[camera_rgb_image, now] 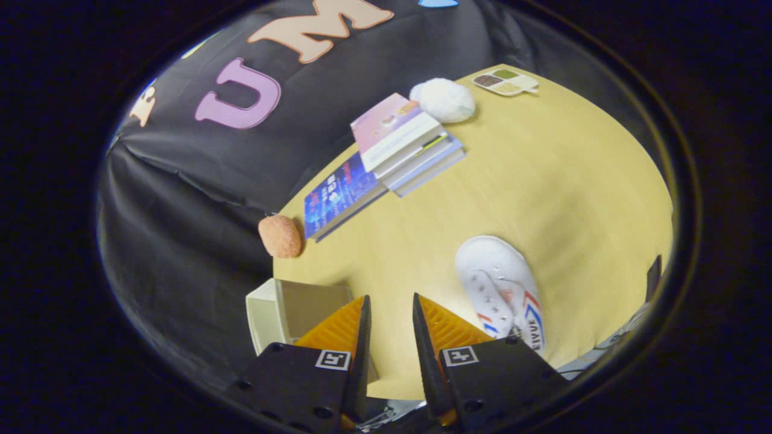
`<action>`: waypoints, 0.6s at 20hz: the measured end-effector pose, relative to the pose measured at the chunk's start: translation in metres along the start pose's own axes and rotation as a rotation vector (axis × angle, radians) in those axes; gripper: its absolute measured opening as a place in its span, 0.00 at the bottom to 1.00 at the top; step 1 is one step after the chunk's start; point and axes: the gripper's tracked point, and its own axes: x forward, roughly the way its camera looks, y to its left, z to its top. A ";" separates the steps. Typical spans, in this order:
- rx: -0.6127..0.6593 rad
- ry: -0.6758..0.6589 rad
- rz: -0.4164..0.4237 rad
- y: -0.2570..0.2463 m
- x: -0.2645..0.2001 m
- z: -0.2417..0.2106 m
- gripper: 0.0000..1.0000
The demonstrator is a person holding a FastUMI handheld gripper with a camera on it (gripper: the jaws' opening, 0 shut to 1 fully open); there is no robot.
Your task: Open the storage box then place both shoes into the box .Put the left shoe in first, then the right shoe, with the right side of both shoes facing outward in a uniform manner.
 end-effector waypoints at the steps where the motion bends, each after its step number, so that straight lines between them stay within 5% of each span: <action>1: -0.001 0.006 -0.027 -0.016 0.001 -0.002 0.41; 12: -0.052 0.072 -0.250 -0.127 0.017 -0.034 0.41</action>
